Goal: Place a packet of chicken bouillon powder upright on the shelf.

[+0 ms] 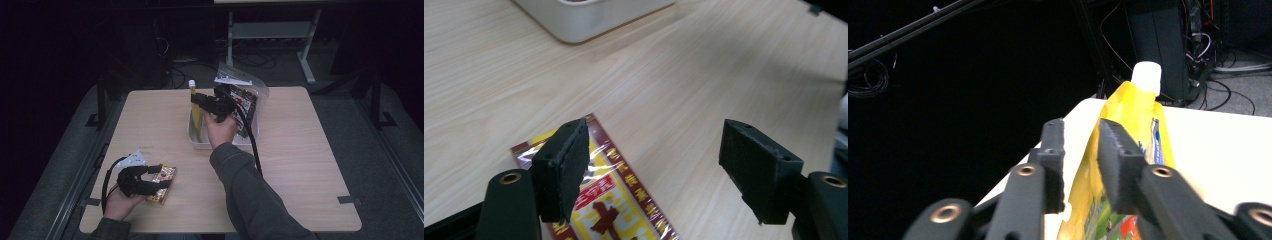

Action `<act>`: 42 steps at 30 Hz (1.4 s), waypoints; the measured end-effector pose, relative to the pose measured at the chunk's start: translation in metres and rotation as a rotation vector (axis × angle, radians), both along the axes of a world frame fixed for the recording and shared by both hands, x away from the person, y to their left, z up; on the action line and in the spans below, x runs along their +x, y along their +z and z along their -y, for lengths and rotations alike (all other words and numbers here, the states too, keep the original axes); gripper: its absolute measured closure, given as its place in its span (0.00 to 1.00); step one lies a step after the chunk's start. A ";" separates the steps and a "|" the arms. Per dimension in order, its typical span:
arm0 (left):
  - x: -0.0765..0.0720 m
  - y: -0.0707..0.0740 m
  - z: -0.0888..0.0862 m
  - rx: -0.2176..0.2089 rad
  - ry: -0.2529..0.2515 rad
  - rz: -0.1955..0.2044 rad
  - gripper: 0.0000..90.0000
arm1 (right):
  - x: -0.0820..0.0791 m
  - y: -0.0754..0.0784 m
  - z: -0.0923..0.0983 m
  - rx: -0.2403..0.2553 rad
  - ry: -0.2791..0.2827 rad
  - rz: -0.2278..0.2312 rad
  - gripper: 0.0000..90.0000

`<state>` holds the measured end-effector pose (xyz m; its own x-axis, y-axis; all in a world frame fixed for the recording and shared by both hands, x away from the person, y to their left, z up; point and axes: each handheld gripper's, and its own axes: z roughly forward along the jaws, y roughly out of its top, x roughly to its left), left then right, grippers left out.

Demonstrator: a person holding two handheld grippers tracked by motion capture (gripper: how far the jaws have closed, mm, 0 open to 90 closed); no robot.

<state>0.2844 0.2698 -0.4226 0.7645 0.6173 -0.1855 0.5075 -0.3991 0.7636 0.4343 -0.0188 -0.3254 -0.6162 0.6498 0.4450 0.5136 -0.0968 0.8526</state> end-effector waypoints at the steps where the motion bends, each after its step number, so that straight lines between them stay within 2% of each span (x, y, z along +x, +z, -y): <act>1: 0.000 0.000 0.000 0.011 0.005 0.002 0.30 | 0.000 0.001 0.002 0.007 0.009 -0.016 0.75; 4: -0.001 -0.001 0.000 0.040 0.025 0.007 0.28 | -0.001 0.002 0.007 0.012 0.034 -0.040 0.67; 12: -0.006 -0.008 -0.001 0.124 0.096 0.018 0.25 | -0.007 0.003 0.017 0.017 0.083 -0.073 0.59; 19: -0.009 -0.015 -0.001 0.164 0.140 0.004 0.22 | -0.017 0.002 0.028 0.013 0.112 -0.085 0.54; 24: -0.010 -0.019 0.003 0.202 0.146 -0.003 0.21 | -0.024 -0.002 0.035 0.006 0.123 -0.091 0.51; 30: -0.009 -0.022 0.006 0.226 0.155 -0.009 0.20 | -0.030 -0.008 0.044 -0.005 0.129 -0.107 0.49; 34: -0.008 -0.024 0.006 0.222 0.161 -0.017 0.20 | -0.035 -0.011 0.051 -0.012 0.126 -0.107 0.48; 42: -0.006 -0.028 0.012 0.256 0.153 -0.026 0.20 | -0.043 -0.019 0.060 -0.036 0.135 -0.117 0.46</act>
